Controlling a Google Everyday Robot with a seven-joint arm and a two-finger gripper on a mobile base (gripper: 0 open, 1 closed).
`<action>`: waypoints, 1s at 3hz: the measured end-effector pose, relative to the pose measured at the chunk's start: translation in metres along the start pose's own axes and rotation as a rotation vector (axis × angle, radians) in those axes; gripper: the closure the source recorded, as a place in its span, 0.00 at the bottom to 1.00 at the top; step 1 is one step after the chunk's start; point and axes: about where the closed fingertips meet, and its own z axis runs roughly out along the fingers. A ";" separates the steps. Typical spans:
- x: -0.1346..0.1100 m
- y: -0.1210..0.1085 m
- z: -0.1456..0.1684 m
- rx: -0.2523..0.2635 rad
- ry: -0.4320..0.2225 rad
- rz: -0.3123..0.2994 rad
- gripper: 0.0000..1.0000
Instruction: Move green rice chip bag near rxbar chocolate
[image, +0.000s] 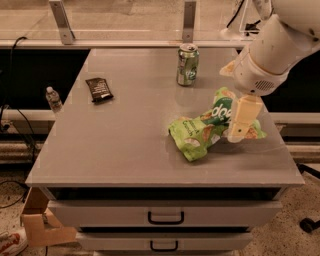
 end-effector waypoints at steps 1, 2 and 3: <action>-0.009 -0.001 0.011 -0.011 -0.005 -0.030 0.00; -0.016 0.001 0.023 -0.033 -0.012 -0.045 0.25; -0.019 0.001 0.029 -0.044 -0.015 -0.049 0.47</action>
Offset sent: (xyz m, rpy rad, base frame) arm 0.0080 0.0281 -0.0267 0.0006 0.0363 0.0665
